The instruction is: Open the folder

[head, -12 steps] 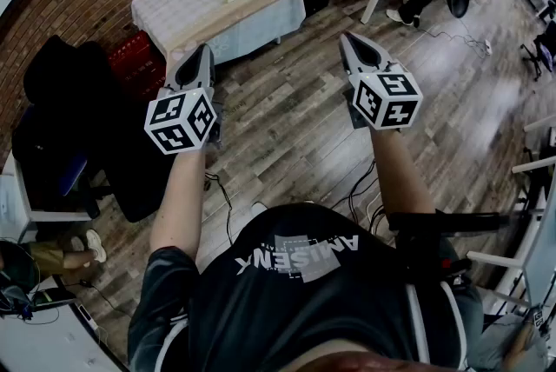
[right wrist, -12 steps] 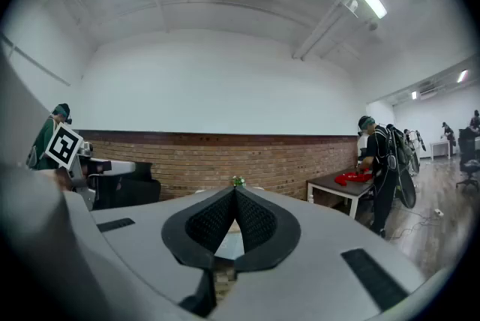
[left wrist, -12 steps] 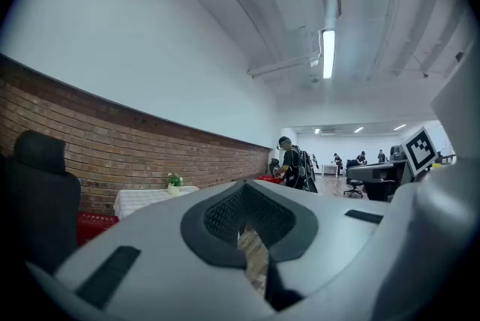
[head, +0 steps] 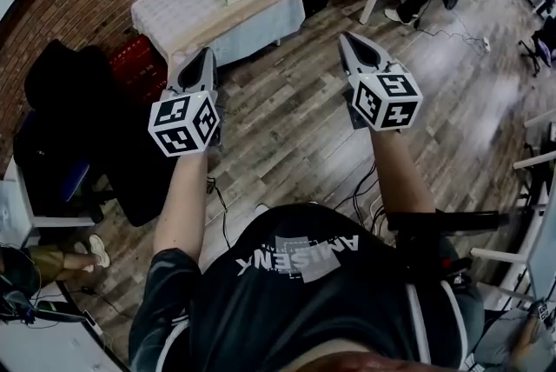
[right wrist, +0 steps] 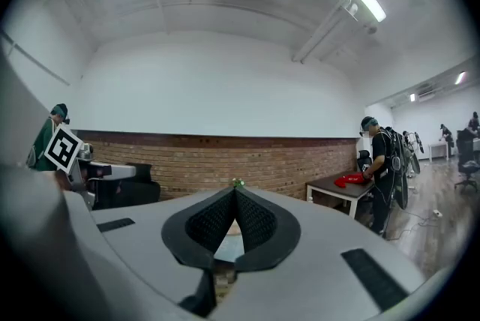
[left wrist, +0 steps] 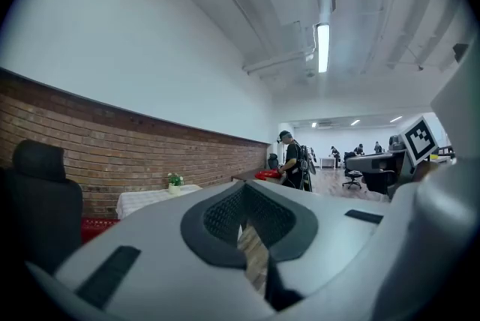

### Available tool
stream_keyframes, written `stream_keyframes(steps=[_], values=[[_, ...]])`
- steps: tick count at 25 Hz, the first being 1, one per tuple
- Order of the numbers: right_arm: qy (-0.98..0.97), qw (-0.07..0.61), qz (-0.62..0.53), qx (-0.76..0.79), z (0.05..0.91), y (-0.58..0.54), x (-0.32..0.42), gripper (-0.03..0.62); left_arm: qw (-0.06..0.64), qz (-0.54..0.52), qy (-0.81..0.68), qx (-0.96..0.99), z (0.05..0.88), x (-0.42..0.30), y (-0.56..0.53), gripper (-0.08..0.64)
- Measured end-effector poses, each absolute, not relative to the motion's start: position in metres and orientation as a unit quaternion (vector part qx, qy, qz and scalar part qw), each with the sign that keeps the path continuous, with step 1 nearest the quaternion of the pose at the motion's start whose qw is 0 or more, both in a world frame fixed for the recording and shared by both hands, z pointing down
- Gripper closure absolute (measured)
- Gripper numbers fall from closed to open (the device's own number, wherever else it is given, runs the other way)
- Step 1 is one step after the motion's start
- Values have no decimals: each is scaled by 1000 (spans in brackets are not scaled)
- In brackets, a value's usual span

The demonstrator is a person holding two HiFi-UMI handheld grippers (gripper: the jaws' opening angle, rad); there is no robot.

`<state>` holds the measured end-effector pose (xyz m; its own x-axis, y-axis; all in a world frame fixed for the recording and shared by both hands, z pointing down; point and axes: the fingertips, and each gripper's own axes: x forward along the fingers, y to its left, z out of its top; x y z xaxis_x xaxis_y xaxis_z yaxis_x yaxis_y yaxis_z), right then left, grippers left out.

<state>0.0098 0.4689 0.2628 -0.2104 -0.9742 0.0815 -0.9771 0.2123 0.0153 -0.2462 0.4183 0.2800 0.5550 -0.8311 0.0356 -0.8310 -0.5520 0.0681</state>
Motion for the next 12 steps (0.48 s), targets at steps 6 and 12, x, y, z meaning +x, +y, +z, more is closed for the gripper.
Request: stream_keyframes(steps=[6,12], values=[[-777,16,37,628,264,470,-1,551,45,-4,-474,880,284,-258,415,549],[-772,25,38,634,270,467,-21,551,41,-9,-477,878,289,-280,409,549]])
